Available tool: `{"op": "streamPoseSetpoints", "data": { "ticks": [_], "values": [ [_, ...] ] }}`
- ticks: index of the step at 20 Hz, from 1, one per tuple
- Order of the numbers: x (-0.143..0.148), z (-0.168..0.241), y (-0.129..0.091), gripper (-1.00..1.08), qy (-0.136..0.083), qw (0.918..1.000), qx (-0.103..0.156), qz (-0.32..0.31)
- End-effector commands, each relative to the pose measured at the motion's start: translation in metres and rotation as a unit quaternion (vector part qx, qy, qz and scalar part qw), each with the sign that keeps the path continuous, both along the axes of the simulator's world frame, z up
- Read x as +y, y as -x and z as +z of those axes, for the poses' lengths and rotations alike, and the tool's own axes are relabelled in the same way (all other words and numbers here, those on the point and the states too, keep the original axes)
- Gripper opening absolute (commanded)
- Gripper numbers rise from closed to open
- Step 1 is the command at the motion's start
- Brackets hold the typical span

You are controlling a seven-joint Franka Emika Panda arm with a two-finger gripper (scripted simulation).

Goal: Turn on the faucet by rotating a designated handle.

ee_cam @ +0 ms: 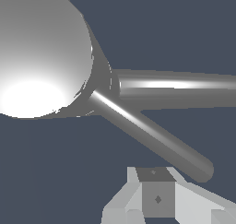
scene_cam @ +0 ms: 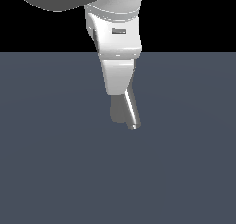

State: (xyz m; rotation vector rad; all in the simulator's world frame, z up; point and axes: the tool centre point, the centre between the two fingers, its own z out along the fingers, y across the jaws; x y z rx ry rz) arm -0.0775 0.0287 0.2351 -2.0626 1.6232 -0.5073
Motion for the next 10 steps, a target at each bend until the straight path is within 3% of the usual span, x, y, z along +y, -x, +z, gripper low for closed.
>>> {"op": "streamPoseSetpoints", "data": {
  "ticks": [1,10],
  "values": [
    [-0.0119,-0.0045,0.0028,-1.0,0.001,0.9999,0.003,-0.01],
    [-0.0205,-0.0096,0.0085,-1.0,0.001,0.9999,0.004,-0.011]
  ]
}}
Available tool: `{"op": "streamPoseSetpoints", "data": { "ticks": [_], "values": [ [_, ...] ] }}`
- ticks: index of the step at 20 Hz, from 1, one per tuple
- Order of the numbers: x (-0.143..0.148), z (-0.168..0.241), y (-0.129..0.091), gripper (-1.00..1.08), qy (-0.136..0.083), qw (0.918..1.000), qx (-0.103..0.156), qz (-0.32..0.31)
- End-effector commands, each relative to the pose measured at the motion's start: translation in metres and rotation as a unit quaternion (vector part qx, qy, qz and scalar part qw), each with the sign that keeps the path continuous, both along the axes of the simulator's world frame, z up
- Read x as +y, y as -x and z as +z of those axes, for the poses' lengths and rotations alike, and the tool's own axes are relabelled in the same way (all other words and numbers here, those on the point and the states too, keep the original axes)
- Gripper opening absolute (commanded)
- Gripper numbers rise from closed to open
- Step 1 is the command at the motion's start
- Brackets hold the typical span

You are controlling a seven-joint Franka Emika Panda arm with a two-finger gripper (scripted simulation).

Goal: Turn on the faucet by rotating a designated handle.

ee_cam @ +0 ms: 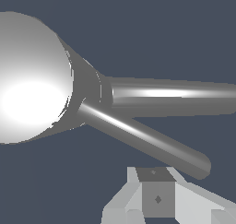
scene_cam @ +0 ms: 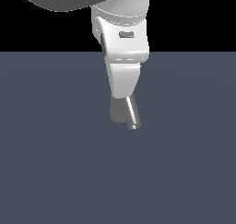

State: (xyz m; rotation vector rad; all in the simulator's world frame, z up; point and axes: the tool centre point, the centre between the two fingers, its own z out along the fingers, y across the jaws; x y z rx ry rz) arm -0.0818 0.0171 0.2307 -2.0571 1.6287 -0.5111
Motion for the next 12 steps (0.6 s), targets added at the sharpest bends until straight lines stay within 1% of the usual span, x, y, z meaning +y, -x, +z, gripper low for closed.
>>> {"op": "streamPoseSetpoints", "data": {
  "ticks": [1,7,8,12],
  "values": [
    [-0.01,-0.006,0.005,-1.0,0.001,1.0,0.005,-0.008],
    [-0.015,-0.009,0.008,-1.0,0.001,1.0,0.005,-0.009],
    [-0.007,-0.004,0.004,-1.0,0.0,1.0,0.001,-0.001],
    [-0.025,-0.006,0.003,-1.0,0.0,1.0,0.002,-0.003]
  ]
}}
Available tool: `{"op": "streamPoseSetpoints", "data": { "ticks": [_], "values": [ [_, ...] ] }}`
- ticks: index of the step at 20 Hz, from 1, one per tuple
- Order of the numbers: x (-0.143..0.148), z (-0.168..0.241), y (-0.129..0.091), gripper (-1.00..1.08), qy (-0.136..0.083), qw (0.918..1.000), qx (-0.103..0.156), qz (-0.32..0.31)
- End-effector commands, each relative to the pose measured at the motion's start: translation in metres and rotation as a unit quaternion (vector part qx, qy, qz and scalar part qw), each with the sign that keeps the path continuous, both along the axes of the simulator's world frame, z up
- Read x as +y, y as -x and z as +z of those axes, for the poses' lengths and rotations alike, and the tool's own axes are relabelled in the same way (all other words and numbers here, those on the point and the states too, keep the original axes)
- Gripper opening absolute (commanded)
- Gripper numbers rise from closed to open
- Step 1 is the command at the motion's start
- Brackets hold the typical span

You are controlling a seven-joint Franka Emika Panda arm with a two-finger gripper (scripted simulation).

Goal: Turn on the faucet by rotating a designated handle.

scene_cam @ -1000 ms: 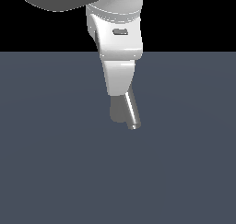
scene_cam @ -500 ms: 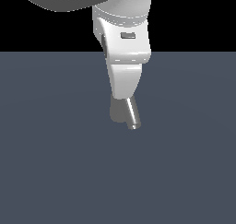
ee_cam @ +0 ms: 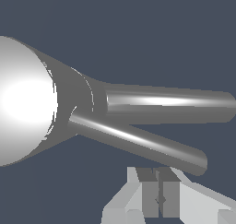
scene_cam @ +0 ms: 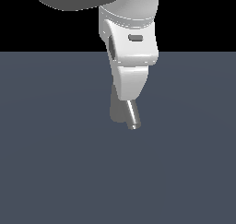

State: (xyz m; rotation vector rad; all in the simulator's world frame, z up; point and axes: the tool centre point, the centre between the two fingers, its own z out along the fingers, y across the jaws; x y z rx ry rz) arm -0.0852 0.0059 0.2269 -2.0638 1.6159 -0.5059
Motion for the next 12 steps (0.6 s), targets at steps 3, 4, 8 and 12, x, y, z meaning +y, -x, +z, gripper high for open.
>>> {"op": "streamPoseSetpoints", "data": {
  "ticks": [3,4,8,12],
  "values": [
    [-0.027,-0.004,-0.001,-1.0,0.001,0.9999,0.002,-0.01],
    [-0.032,-0.004,-0.002,-1.0,0.001,0.9999,0.003,-0.01],
    [-0.052,-0.006,-0.003,-1.0,0.001,0.9999,0.004,-0.012],
    [-0.072,-0.008,-0.005,-1.0,0.002,0.9999,0.005,-0.014]
  ]
}}
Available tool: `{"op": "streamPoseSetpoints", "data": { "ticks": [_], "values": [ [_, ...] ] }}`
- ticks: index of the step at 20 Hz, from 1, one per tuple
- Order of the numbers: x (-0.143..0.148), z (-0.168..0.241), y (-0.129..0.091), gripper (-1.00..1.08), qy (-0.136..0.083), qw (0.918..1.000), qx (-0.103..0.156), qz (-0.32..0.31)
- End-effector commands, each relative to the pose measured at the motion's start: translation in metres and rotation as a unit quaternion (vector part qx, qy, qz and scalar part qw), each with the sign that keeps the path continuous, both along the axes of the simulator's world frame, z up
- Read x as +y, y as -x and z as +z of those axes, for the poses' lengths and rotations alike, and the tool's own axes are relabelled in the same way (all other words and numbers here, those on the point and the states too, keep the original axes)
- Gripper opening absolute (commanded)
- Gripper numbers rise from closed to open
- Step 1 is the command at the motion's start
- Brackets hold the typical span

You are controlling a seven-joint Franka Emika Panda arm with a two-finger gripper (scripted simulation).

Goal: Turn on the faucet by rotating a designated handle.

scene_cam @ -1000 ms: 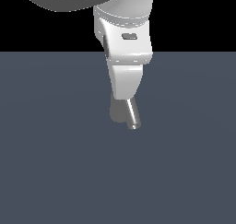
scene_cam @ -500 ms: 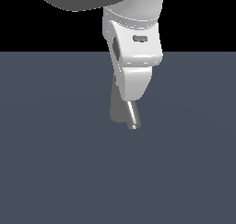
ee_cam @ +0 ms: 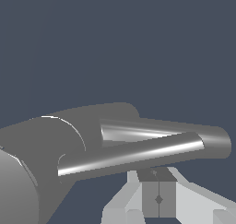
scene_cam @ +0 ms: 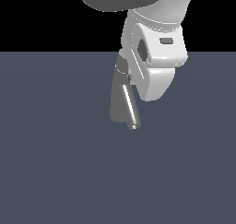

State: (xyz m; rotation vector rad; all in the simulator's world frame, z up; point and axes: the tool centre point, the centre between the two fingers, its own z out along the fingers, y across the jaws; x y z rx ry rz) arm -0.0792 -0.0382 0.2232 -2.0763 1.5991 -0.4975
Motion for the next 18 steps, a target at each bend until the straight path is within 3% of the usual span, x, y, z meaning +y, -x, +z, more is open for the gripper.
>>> {"op": "streamPoseSetpoints", "data": {
  "ticks": [1,2,3,18],
  "values": [
    [-0.032,-0.005,0.001,-1.0,0.002,0.9997,0.004,-0.023],
    [-0.032,-0.005,0.001,-1.0,0.002,0.9997,0.004,-0.023],
    [-0.007,0.0,-0.002,-1.0,0.0,1.0,-0.001,0.001],
    [-0.041,0.011,-0.025,-1.0,0.001,0.9999,0.002,-0.01]
  ]
}}
